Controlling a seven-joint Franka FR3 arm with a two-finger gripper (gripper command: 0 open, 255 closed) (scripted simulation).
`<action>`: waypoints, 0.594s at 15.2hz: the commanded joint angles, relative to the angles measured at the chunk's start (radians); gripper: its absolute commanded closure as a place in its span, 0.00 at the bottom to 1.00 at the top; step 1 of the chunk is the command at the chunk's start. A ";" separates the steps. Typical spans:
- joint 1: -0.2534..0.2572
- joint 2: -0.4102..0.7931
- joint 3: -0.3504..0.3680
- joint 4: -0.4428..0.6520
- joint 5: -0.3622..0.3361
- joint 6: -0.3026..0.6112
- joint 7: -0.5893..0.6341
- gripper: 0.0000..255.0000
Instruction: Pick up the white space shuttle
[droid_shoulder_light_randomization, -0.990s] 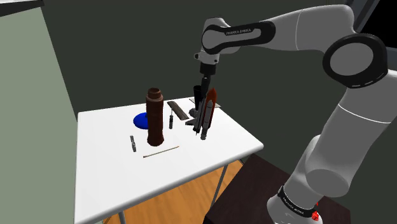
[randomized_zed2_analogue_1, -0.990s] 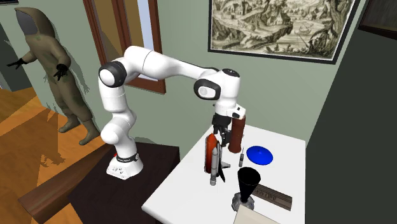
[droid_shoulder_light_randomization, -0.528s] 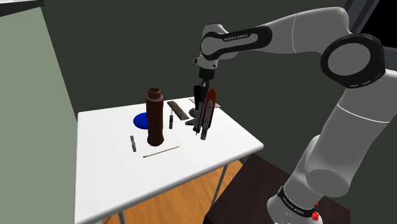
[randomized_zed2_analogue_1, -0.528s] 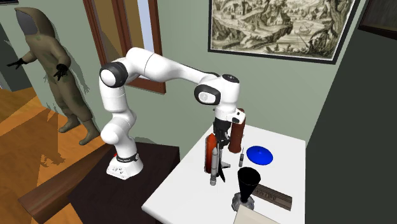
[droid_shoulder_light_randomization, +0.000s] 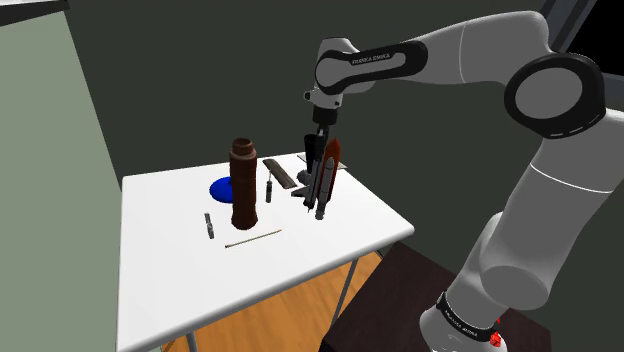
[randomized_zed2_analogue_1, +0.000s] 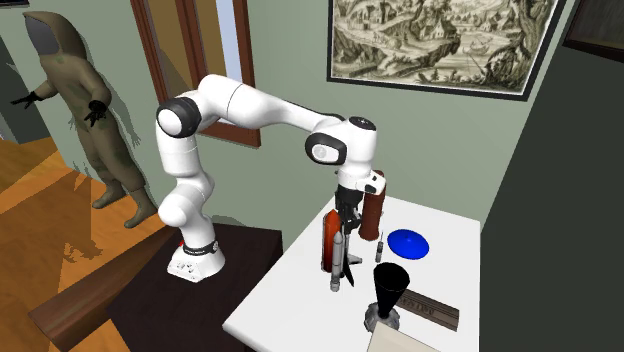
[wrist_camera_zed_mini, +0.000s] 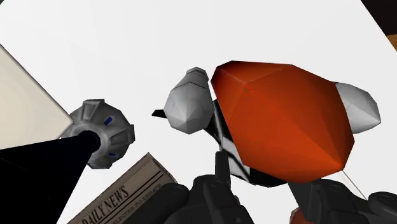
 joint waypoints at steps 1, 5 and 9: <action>0.000 -0.002 0.000 0.010 -0.001 -0.014 0.000 1.00; 0.000 -0.009 0.000 0.055 -0.002 -0.066 0.003 1.00; 0.000 -0.013 0.000 0.104 -0.003 -0.119 0.004 1.00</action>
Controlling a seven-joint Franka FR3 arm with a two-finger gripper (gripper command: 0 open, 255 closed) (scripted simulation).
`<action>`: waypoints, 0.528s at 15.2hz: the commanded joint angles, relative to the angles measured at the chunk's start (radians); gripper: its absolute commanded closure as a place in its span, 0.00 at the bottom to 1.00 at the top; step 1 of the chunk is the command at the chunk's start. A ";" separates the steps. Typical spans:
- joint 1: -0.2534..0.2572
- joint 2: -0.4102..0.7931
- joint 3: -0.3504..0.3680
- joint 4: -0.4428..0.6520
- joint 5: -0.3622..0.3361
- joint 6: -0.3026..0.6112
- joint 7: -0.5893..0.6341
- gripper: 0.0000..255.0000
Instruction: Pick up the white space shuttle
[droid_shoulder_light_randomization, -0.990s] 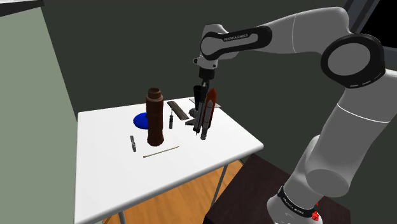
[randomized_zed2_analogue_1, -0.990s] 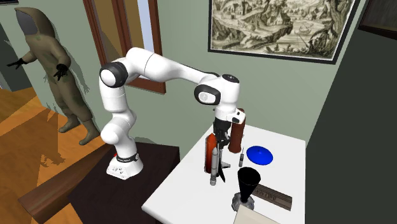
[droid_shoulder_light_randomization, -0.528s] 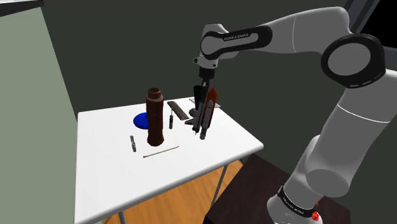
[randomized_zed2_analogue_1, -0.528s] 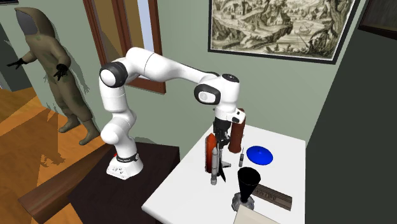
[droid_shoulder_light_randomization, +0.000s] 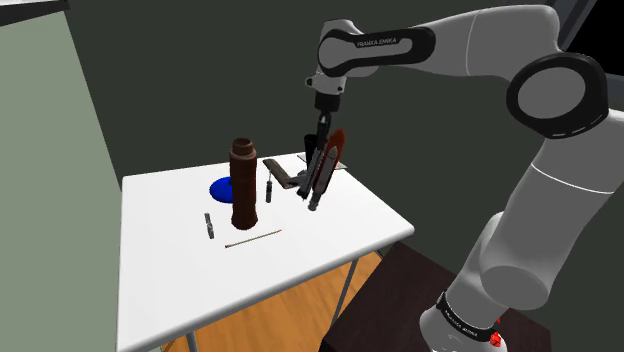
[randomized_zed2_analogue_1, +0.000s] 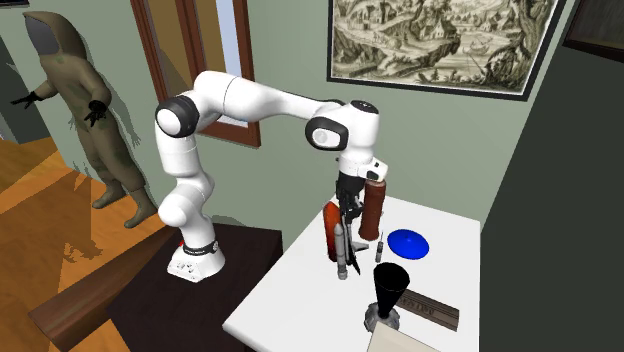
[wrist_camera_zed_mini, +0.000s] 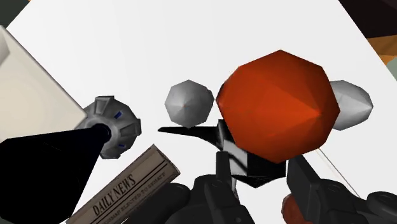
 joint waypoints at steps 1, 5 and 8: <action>0.000 -0.005 0.000 0.022 -0.001 -0.025 0.002 1.00; 0.000 -0.004 0.000 0.076 -0.001 -0.079 0.003 1.00; 0.000 -0.003 0.000 0.093 -0.001 -0.095 0.003 1.00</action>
